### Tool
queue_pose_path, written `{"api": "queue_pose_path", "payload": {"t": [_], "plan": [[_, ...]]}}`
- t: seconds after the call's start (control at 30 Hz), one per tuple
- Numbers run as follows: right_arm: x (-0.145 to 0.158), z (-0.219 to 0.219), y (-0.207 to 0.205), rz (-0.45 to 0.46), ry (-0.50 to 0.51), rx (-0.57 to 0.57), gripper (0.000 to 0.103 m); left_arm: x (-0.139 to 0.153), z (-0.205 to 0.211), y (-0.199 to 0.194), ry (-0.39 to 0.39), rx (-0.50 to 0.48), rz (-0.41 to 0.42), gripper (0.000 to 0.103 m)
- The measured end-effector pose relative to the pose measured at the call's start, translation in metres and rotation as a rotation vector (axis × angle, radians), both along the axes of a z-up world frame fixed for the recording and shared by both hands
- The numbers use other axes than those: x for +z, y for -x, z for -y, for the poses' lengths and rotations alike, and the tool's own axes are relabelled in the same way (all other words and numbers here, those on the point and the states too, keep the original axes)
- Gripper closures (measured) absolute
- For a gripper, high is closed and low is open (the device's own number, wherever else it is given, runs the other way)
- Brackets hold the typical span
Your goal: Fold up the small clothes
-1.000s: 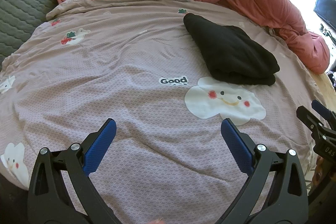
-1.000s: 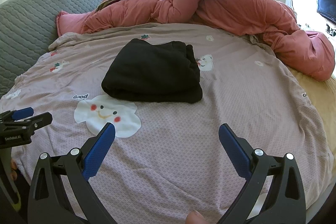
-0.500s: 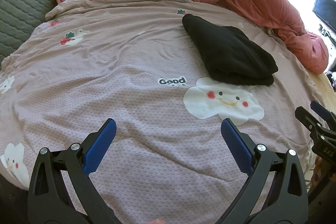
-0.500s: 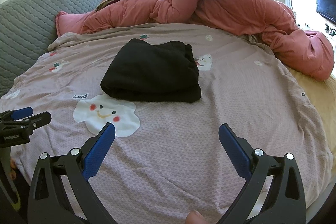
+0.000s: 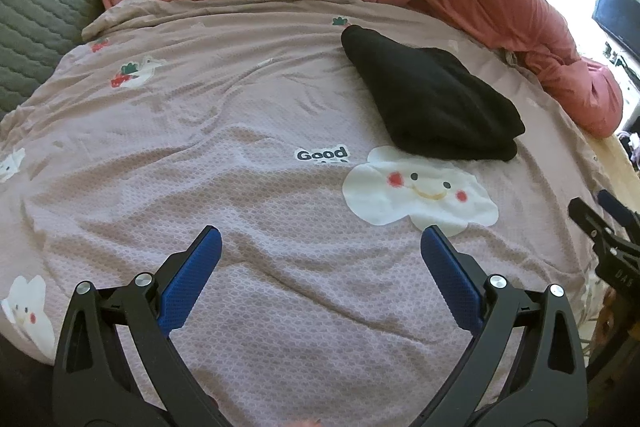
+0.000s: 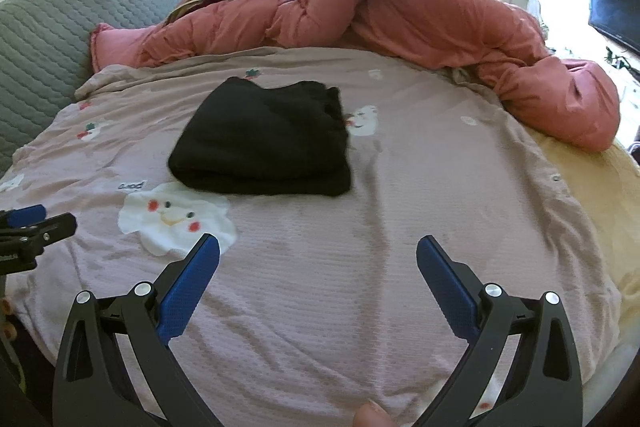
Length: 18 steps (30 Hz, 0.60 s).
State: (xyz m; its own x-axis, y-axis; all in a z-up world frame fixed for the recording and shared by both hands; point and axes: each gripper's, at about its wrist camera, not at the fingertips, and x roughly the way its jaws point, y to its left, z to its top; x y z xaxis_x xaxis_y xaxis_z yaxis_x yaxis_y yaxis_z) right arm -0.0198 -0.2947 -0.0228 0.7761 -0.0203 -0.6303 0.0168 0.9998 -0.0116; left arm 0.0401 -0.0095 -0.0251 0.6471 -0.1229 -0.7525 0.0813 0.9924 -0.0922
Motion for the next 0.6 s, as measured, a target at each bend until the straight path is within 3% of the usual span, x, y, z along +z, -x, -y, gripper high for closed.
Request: {"api": "queue_pose_path", "payload": {"t": [0.17, 0.33, 0.47, 0.6], "plan": [[0.001, 0.048, 0.017, 0.004, 0.021, -0.183, 0.005, -0.005, -0.006, -0.003, 0.011, 0.036, -0.033, 0.01], [0.001, 0.146, 0.065, -0.02, 0.027, -0.532, 0.005, 0.002, -0.037, -0.012, 0.078, 0.096, -0.033, 0.01], [-0.015, 0.239, 0.121, -0.062, 0.053, -0.874, 0.005, 0.006, -0.095, -0.034, 0.116, 0.195, -0.055, 0.01], [-0.046, 0.316, 0.171, -0.175, 0.079, -1.152, 0.005, 0.006, -0.182, -0.064, 0.052, 0.385, -0.079, 0.01]]}}
